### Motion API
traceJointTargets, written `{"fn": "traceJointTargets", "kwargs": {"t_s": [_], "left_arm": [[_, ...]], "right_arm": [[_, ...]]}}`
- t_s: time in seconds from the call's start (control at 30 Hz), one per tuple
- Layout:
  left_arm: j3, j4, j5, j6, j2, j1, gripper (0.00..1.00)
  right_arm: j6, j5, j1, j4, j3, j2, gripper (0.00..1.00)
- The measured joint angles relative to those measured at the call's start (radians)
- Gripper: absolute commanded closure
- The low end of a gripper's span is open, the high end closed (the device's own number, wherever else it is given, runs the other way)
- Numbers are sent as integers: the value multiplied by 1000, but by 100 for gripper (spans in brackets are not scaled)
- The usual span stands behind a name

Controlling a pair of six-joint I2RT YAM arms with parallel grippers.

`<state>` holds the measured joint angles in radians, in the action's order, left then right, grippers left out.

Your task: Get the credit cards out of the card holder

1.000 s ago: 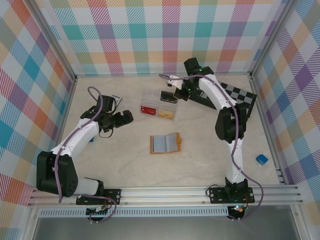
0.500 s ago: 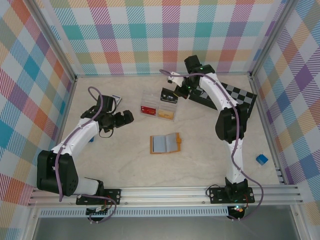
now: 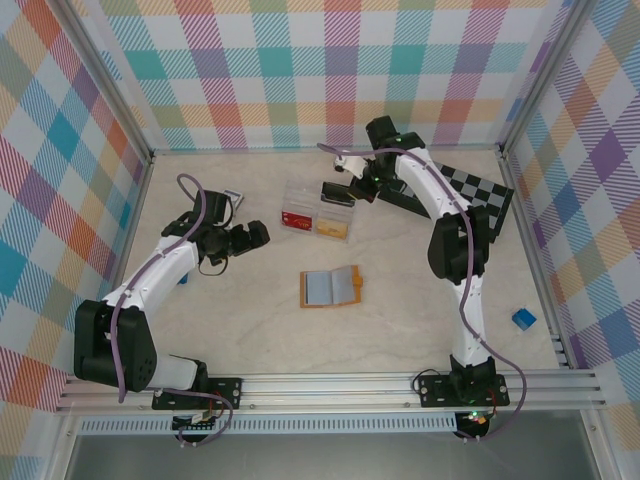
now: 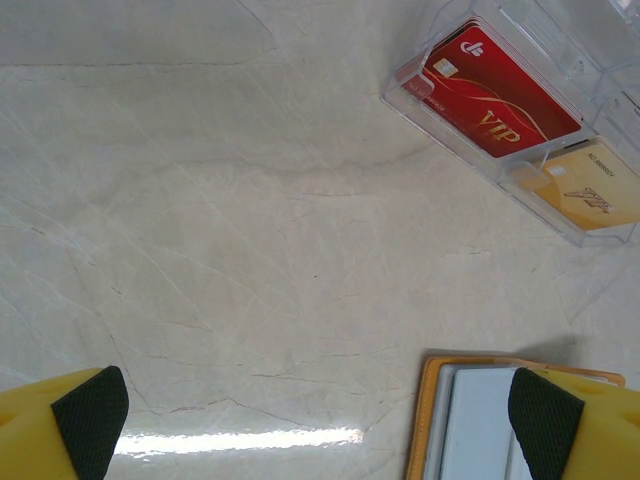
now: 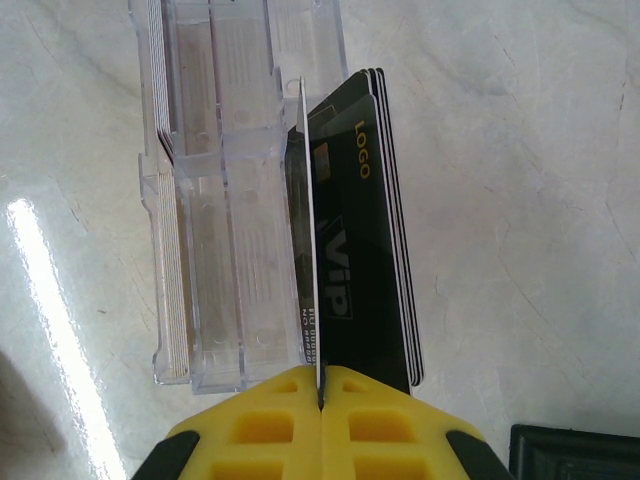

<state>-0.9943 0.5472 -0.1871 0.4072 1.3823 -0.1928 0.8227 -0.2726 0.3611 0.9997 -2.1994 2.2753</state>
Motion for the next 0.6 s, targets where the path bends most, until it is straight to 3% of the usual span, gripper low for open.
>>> {"fn": "traceJointTargets", "kwargs": {"t_s": [0.37, 0.6], "left_arm": [[0, 0, -7, 0, 6, 0, 0], [0, 0, -15, 0, 18, 0, 0]], "right_arm": [[-28, 1, 21, 4, -27, 46, 92], [-73, 14, 27, 8, -40, 50, 75]]}}
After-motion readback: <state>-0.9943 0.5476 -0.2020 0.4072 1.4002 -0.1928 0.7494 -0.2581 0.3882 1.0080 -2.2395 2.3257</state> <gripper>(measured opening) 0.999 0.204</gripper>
